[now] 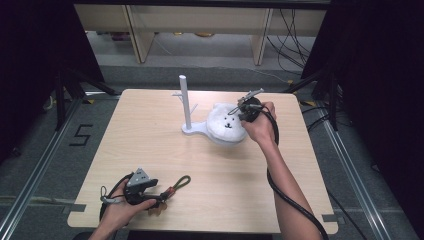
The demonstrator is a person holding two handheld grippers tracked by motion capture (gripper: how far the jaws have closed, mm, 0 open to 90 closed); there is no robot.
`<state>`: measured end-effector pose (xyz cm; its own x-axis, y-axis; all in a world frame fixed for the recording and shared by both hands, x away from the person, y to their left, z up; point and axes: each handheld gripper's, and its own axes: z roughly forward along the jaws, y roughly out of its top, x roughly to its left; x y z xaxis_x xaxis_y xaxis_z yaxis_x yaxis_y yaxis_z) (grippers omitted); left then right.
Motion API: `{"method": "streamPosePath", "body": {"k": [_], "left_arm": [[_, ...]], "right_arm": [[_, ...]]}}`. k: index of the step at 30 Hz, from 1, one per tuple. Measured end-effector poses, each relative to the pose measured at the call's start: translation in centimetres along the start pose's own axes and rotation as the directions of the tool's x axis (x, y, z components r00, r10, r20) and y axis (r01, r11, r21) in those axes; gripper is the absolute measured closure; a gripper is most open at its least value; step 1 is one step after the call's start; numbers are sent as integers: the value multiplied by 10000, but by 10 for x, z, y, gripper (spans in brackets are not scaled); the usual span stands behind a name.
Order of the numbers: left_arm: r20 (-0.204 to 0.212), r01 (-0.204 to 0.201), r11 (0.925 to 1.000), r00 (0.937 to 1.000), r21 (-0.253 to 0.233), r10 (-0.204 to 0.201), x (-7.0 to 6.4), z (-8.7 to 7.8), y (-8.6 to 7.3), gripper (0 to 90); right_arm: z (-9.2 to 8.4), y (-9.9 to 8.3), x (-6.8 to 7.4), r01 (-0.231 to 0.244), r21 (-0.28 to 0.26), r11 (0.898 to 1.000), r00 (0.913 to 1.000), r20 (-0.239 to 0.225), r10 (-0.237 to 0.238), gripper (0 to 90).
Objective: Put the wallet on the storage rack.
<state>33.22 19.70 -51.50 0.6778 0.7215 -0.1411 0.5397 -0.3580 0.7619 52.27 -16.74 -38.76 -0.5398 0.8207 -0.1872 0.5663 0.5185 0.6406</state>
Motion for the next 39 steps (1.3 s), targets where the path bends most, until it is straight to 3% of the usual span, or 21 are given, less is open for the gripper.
{"method": "streamPosePath", "body": {"k": [7,13,15,16,23,24,25,27,28,29,30,32,34,35,39], "left_arm": [[-6,64,9998,10000,-169,-64,0,1,-1,318],[-25,73,9998,10000,-159,-73,-1,1,-1,318],[-33,-38,10000,10000,-58,37,0,1,-1,318],[-4,144,9997,9999,-216,-144,-1,2,-1,318],[43,197,9997,9998,-139,-196,-2,2,-1,317],[36,170,9998,9998,-137,-170,-2,3,-1,318],[-24,-32,10000,10000,14,32,-1,2,-1,317],[-6,133,9998,9999,-115,-133,-2,3,-1,318],[62,-44,10000,10000,63,43,-1,2,0,318],[85,95,9999,9999,-118,-94,-3,3,0,317],[85,-127,9999,9999,78,126,-2,2,0,318],[66,-113,9999,9999,53,112,-2,2,0,318],[71,75,9999,9999,-114,-74,-3,3,0,318],[58,-126,9999,9999,63,126,-1,1,0,318],[21,168,9996,9999,-230,-168,-2,2,-1,318]], "right_arm": [[7,-3,4,-157,18,9999,9998,126,157,801],[-5,2,4,-324,-385,9987,9993,197,332,828],[-10,5,3,-266,-426,9987,9995,158,273,828],[-12,6,2,-151,-476,9988,9996,249,163,828],[-28,10,-4,57,-323,9995,9989,474,-42,828],[-29,10,-6,394,-332,9987,9980,515,-376,829],[-31,10,-6,279,-277,9992,9983,525,-264,829],[-32,9,-6,407,-288,9988,9977,561,-390,828],[-33,10,-6,393,-264,9989,9976,583,-377,828],[-33,10,-6,384,-258,9989,9974,622,-368,828],[-31,11,-3,334,-261,9991,9977,592,-318,828],[-27,12,-1,423,-248,9988,9976,552,-409,827],[-21,15,4,509,-191,9985,9977,464,-499,827],[-18,16,7,563,-169,9983,9975,436,-555,826],[-9,17,10,832,-40,9965,9924,918,-824,818]]}}
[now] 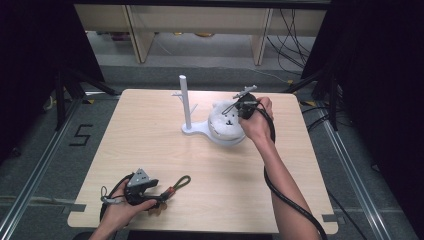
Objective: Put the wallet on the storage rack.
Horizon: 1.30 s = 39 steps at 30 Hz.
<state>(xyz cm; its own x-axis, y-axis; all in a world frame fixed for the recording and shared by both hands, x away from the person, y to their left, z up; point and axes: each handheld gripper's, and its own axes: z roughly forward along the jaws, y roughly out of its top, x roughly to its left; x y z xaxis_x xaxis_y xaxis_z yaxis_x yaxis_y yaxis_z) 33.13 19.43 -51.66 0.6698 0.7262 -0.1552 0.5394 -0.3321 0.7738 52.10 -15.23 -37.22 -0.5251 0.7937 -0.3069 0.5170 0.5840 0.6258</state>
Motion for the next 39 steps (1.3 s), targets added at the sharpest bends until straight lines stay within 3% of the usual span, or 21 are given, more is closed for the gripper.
{"method": "streamPosePath", "body": {"k": [4,6,8,14,16,19,22,27,28,29,31,32,33,34,35,36,37,39], "left_arm": [[-19,-171,9998,9999,141,171,1,-1,0,318],[-1,-117,9999,9999,94,117,0,-1,0,318],[46,-131,9998,9999,161,130,0,-1,1,318],[-24,-283,9995,9996,128,283,1,-3,2,317],[-19,-270,9995,9996,131,271,1,-3,2,317],[-17,-122,9999,9999,12,122,0,-3,2,315],[-15,29,9999,10000,-106,-29,-1,-3,2,315],[-111,-12,9998,9999,-187,10,-1,-3,3,314],[-60,-243,9997,9997,-20,243,0,-4,3,313],[-51,-218,9997,9998,-57,218,0,-3,4,312],[14,-131,9999,9999,-107,132,-1,-3,4,312],[-4,-20,9996,10000,-275,20,-3,-3,4,312],[-68,-215,9997,9997,-97,214,-2,-4,6,312],[-136,-62,9993,9999,-372,57,-4,-3,6,312],[-93,-356,9992,9993,-161,355,-2,-5,8,312],[-132,-332,9994,9994,-134,330,-2,-5,9,312],[-82,-156,9994,9998,-316,153,-4,-4,10,311],[-143,-251,9991,9996,-340,246,-5,-6,13,311]], "right_arm": [[4,-4,-2,-209,8,9998,9998,-3,209,797],[7,-6,-2,-573,-64,9983,9983,-80,573,784],[8,-7,-4,-377,-79,9993,9993,-66,376,772],[16,-8,-6,-735,-107,9972,9972,-168,733,662],[17,-9,-7,-784,-276,9965,9968,-189,779,629],[15,-10,-8,-1272,-550,9903,9916,-311,1257,567],[16,-10,-10,-1213,-782,9895,9921,-425,1183,523],[2,-12,-10,-1724,-1152,9783,9849,-334,1696,482],[0,-13,-11,-1720,-1342,9759,9851,-324,1691,473],[-4,-15,-12,-1694,-1383,9758,9855,-296,1669,472],[-9,-21,-11,-2167,-1362,9667,9760,-508,2116,474],[-9,-21,-11,-2167,-1362,9667,9760,-508,2116,474],[-13,-28,-12,-2529,-1392,9574,9667,-755,2444,481],[-14,-32,-11,-2614,-1461,9541,9638,-934,2497,490],[-17,-37,-13,-2468,-1393,9590,9670,-1004,2342,500],[-19,-42,-13,-2519,-1437,9570,9654,-1070,2380,507],[-22,-46,-11,-2828,-1292,9504,9561,-1176,2685,512],[-26,-56,-12,-2913,-1211,9489,9513,-1416,2740,521]]}}
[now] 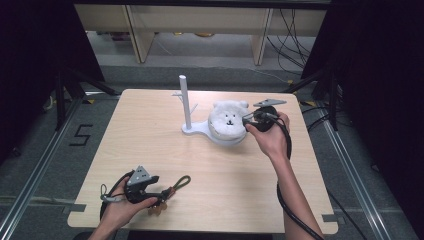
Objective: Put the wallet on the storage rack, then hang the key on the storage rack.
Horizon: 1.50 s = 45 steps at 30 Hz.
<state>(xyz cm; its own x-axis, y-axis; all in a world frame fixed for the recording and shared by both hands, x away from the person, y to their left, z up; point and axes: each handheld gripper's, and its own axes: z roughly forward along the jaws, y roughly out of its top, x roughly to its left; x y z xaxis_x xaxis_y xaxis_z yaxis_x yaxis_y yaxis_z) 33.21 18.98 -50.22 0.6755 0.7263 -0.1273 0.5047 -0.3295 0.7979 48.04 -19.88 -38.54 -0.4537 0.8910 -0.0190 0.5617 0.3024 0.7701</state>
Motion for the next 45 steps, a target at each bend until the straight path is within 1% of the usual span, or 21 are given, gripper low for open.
{"method": "streamPosePath", "body": {"k": [3,9,12,19,24,27,28,31,32,33,34,35,36,37,38,39,40,42,43,44,45], "left_arm": [[-32,-52,10000,10000,44,53,-1,-3,5,316],[68,-265,9995,9996,148,264,-2,-4,12,327],[45,-159,9997,9999,202,158,-4,-2,16,329],[-94,-404,9977,9991,538,409,-13,-5,25,355],[-25,-260,9906,9996,1342,266,-13,-9,31,388],[-41,-105,9859,9999,1672,114,-12,-7,35,396],[-113,-55,9766,9999,2149,81,-13,-5,39,402],[98,-405,9552,9992,2931,393,-14,-3,49,412],[153,-491,9472,9988,3167,466,-14,-2,52,415],[153,-491,9472,9988,3167,466,-14,-2,52,415],[268,-745,9224,9972,3791,696,-14,1,59,415],[244,-797,9107,9968,4052,764,-15,3,62,415],[244,-797,9107,9968,4052,764,-15,3,62,415],[404,-1138,8893,9934,4430,1071,-15,5,66,415],[529,-1161,8844,9932,4521,1033,-15,7,69,417],[697,-1220,8677,9925,4819,1009,-17,11,74,418],[905,-1610,8391,9869,5196,1334,-15,13,78,419],[1129,-1812,8139,9834,5520,1423,-16,18,82,424],[1138,-1823,8070,9832,5618,1429,-17,21,83,427],[1254,-1989,7903,9800,5795,1547,-16,24,84,428],[1288,-2014,7821,9795,5897,1551,-16,27,84,430]], "right_arm": [[-9,-15,1,-678,431,9968,9969,-364,693,537],[-12,-49,4,-752,996,9922,9955,-499,805,536],[-10,-80,9,-738,1333,9883,9918,-943,867,527],[-14,-114,17,-989,1387,9854,9888,-979,1130,538],[-20,-119,22,-1475,2478,9575,9832,-686,1692,539],[-19,-122,18,-1231,3077,9435,9867,-634,1495,530],[-21,-122,18,-1312,3861,9131,9871,-346,1564,514],[-22,-124,18,-1622,4785,8630,9828,2,1846,500],[-22,-126,17,-1544,4920,8568,9838,-36,1794,499],[-22,-126,17,-1544,4920,8568,9838,-36,1794,499],[-22,-127,16,-1443,5215,8410,9838,-159,1786,489],[-24,-127,15,-1441,5359,8319,9831,-188,1824,484],[-24,-127,15,-1441,5359,8319,9831,-188,1824,484],[-25,-128,14,-1502,5433,8260,9824,-116,1862,484],[-27,-128,14,-1470,5477,8237,9830,-119,1834,485],[-29,-128,12,-1419,5334,8339,9829,-238,1824,481],[-31,-127,14,-1607,5360,8288,9780,-269,2070,478],[-32,-127,13,-1647,5319,8306,9784,-187,2059,477],[-32,-127,13,-1667,5279,8328,9777,-210,2090,477],[-32,-127,12,-1674,5277,8328,9772,-229,2110,476],[-33,-126,13,-1847,5349,8245,9721,-240,2333,474]]}}
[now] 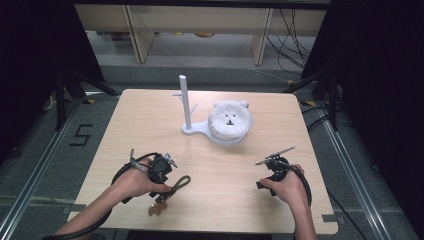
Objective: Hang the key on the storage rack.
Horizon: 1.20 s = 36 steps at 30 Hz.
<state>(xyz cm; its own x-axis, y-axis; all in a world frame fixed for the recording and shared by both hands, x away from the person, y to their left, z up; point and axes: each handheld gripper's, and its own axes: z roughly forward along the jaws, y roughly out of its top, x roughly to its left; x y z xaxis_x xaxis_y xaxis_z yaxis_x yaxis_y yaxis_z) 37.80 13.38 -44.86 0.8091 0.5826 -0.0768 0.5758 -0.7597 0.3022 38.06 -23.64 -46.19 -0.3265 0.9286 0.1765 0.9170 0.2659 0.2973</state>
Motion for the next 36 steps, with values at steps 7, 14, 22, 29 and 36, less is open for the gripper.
{"method": "streamPosePath", "body": {"k": [7,14,22,29,36], "left_arm": [[35,-151,9973,9999,717,149,-1,18,7,446],[-435,-332,9914,9983,1264,389,-2,25,6,489],[-581,-158,9870,9980,1598,254,-1,29,6,524],[-476,-287,9829,9981,1820,379,-1,34,4,551],[-597,-365,9793,9970,1993,493,-2,34,5,592]], "right_arm": [[2,1,-2,-136,-147,9998,9998,-114,135,469],[2,0,-3,-99,-187,9998,9999,34,99,468],[4,0,-1,-53,-208,9998,9999,-94,51,468],[2,0,1,-264,-275,9993,9994,-247,257,468],[2,0,0,-82,-298,9995,9998,-208,76,468]]}}
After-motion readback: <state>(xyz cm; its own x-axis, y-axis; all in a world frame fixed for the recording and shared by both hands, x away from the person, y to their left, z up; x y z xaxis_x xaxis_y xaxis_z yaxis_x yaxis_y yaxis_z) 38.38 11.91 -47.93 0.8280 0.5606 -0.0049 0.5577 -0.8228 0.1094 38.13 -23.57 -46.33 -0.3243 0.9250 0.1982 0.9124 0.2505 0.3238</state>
